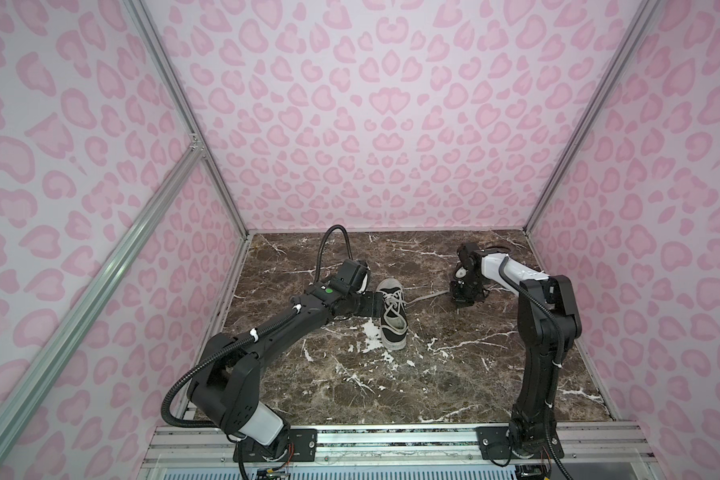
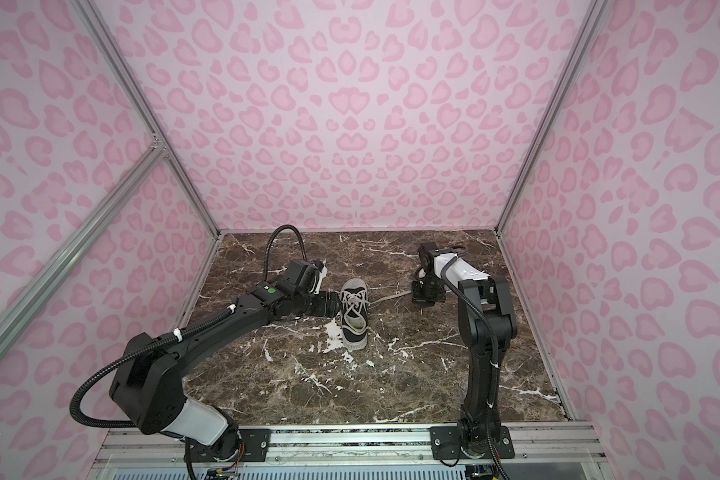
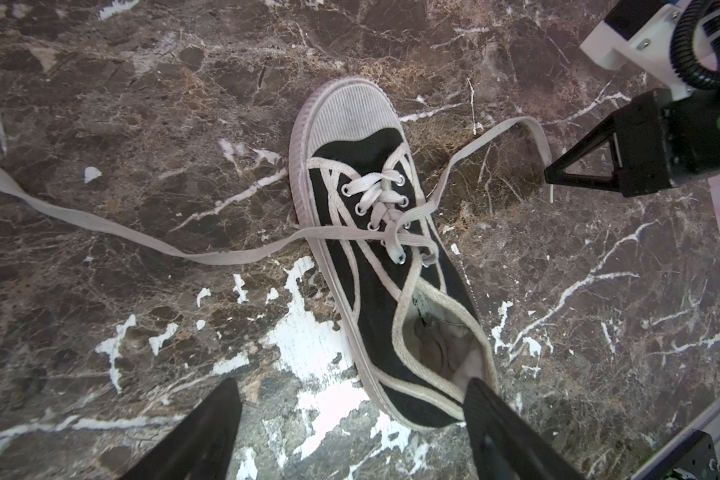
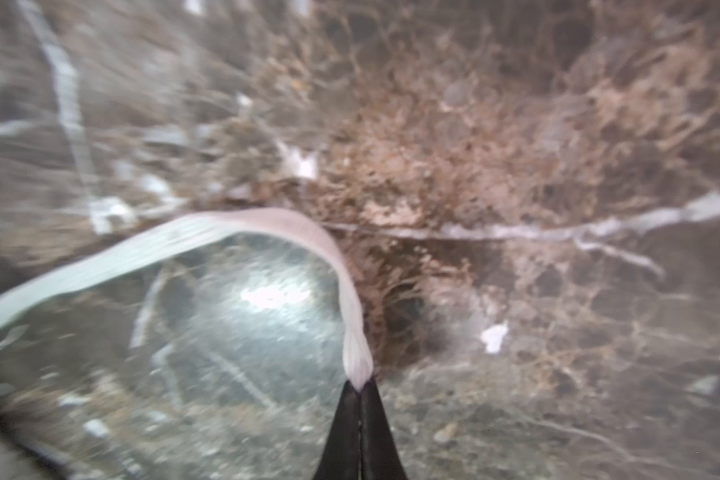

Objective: Tie the shoes

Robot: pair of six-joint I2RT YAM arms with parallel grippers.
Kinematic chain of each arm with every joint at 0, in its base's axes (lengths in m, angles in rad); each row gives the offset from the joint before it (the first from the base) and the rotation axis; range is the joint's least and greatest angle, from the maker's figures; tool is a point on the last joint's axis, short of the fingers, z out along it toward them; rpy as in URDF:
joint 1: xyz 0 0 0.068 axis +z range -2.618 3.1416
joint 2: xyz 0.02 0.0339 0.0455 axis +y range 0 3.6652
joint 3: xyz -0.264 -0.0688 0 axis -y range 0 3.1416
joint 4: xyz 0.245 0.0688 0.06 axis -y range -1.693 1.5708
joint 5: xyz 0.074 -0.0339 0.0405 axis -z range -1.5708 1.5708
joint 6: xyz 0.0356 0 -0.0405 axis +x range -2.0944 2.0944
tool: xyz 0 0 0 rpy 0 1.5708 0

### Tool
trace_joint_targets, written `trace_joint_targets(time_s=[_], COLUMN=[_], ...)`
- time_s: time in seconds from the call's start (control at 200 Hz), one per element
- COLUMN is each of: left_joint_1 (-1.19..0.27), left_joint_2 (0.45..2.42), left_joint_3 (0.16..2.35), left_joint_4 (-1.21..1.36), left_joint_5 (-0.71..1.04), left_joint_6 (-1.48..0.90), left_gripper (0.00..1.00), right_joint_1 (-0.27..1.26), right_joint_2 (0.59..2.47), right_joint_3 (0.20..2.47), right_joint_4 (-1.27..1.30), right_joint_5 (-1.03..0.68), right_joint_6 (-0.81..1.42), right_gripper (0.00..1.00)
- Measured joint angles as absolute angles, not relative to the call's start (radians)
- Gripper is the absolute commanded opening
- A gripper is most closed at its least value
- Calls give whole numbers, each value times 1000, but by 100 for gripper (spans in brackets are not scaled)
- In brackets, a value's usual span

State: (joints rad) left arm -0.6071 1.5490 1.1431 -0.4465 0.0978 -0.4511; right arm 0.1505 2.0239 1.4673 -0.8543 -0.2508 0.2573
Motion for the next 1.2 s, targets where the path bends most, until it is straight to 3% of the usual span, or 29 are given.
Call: trace_joint_targets(time_s=[0.295,0.525,0.97,1.2], left_joint_1=[-607,-607,-607,-609], left_joint_2=[1578,1595,1606,1618], left_joint_3=[1148,1149,1154,1154], left_joint_4=[-428,-409,-389,-365], left_joint_5=[143,178,223,252], left_joint_6=[-493,-513,-531,-548], left_gripper=[83,81,78,75], right_joint_1=[202,280,328,354], right_joint_2=[1897,1858,1861,1893], right_joint_3=[1329,1200,868,873], right_joint_4=[-614,-324,513,663], right_joint_5=[-551,-676,-661,-663], right_joint_6=[456,712,1372,1478], right_gripper=[2,1,2,2])
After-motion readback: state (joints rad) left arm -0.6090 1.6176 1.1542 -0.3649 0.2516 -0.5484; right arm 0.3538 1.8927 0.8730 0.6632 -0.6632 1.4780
